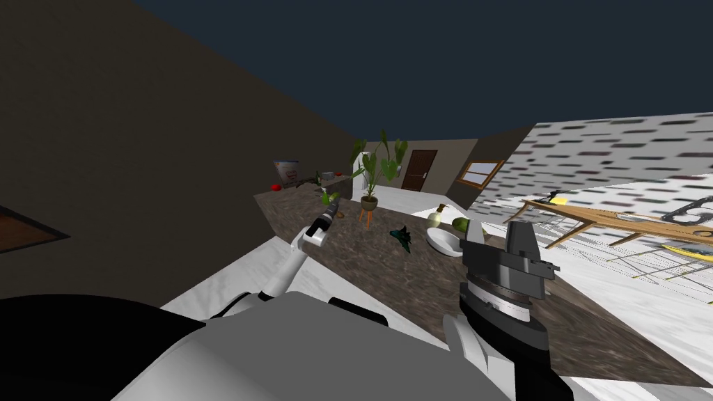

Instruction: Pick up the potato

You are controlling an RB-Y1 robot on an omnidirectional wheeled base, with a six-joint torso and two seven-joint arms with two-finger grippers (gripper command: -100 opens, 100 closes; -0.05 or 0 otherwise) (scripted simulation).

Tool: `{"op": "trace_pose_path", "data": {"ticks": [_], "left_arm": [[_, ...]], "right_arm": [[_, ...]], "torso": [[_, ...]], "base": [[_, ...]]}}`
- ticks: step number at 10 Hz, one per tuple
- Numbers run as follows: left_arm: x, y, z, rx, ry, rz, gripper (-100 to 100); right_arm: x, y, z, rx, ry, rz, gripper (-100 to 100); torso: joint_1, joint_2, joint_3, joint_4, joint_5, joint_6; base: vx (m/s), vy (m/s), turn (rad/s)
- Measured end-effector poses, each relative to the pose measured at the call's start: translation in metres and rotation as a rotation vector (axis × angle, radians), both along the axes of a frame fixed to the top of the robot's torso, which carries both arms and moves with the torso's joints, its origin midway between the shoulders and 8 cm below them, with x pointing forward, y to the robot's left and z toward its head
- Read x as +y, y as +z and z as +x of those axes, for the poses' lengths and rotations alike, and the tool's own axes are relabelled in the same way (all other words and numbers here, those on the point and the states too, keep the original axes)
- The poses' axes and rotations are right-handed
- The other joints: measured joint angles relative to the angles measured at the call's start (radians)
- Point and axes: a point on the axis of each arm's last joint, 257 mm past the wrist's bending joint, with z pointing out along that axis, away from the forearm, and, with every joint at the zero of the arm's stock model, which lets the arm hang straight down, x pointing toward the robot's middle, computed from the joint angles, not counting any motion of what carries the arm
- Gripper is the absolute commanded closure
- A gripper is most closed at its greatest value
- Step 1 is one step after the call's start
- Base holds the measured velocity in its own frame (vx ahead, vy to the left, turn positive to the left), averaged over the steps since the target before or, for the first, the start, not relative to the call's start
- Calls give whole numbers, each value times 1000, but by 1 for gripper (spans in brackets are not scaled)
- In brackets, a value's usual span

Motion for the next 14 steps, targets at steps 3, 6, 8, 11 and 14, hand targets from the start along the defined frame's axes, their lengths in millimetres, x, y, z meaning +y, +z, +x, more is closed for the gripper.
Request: {"op": "trace_pose_path", "data": {"ticks": [3, 6, 8, 11, 14], "left_arm": [[4, -16, 21, 66, 8, 4, -100], [7, -31, 44, 139, 19, 6, -100], [13, -45, 55, 195, 29, 6, -100], [17, -59, 70, 268, 40, 6, -100], [24, -74, 84, 349, 54, 1, -100]], "right_arm": [[0, 0, 0, 0, 0, 0, 0], [0, 0, 0, 0, 0, 0, 0], [0, 0, 0, 0, 0, 0, 0], [0, 0, 0, 0, 0, 0, 0], [0, 0, 0, 0, 0, 0, 0]], "torso": [[0, -1, 0, 0, 0, 0], [1, -1, -1, 0, 0, 0], [1, -1, -1, 0, 0, 0], [1, -2, -1, 0, 0, 0], [1, -2, -1, -1, 0, 0]], "base": [[-18, -15, 43], [-9, -10, 29], [-5, -11, 28], [4, -9, 23], [10, -5, 15]]}}
